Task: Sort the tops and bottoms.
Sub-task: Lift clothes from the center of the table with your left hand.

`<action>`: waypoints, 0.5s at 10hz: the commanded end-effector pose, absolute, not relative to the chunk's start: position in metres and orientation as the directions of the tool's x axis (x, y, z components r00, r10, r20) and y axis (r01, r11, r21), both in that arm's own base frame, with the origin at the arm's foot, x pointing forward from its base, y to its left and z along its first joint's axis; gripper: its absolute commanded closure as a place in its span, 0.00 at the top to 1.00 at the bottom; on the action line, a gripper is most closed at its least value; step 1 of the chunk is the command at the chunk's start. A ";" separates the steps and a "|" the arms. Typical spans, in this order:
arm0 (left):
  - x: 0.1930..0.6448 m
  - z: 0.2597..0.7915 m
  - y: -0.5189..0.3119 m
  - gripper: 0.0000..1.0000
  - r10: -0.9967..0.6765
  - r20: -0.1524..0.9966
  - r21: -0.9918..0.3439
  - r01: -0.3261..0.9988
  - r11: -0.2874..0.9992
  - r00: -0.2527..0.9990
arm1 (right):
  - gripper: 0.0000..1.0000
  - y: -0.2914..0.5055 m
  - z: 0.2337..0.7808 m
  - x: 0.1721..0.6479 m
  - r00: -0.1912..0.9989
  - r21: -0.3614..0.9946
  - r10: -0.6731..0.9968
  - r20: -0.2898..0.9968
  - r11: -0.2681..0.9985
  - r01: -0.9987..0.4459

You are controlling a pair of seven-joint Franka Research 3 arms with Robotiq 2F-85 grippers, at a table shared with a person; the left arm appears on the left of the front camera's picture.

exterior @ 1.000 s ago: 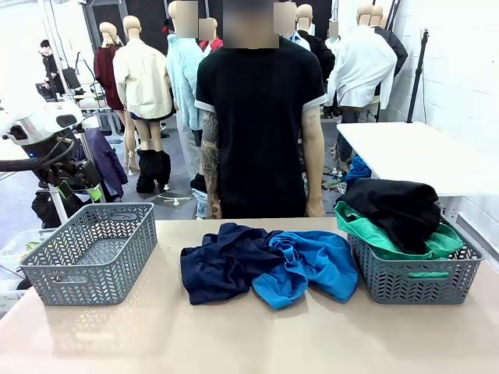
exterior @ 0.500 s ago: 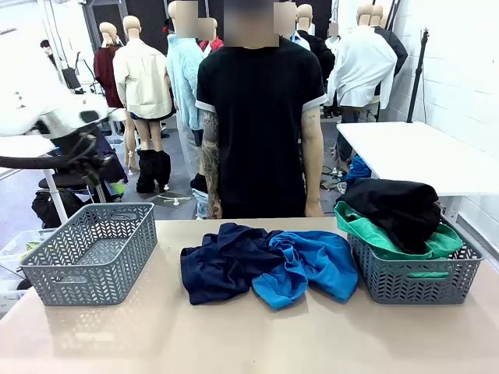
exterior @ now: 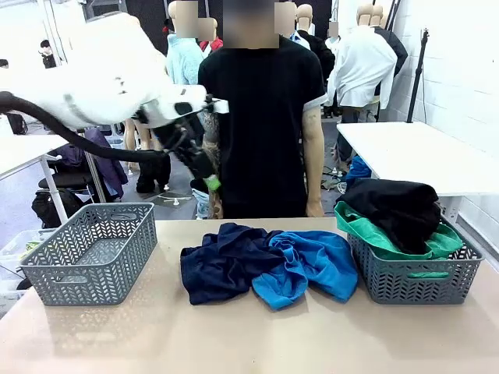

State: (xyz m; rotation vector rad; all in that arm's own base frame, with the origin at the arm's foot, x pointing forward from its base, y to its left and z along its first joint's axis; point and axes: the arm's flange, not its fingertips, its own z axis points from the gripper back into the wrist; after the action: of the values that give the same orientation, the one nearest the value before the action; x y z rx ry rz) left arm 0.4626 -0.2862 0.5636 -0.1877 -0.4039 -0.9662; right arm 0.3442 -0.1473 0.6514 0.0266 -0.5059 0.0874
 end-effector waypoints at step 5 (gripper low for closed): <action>0.474 0.560 -0.291 0.83 -0.792 0.394 0.007 0.860 0.510 0.467 | 1.00 -0.149 0.651 0.345 0.875 0.011 0.081 0.477 0.995 -0.099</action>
State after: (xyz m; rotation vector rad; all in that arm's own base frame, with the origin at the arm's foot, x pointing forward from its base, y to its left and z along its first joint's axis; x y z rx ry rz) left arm 0.4680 -0.2752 0.5660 -0.1523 -0.4066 -0.9596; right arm 0.3442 -0.1476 0.6514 0.0270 -0.5053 0.0867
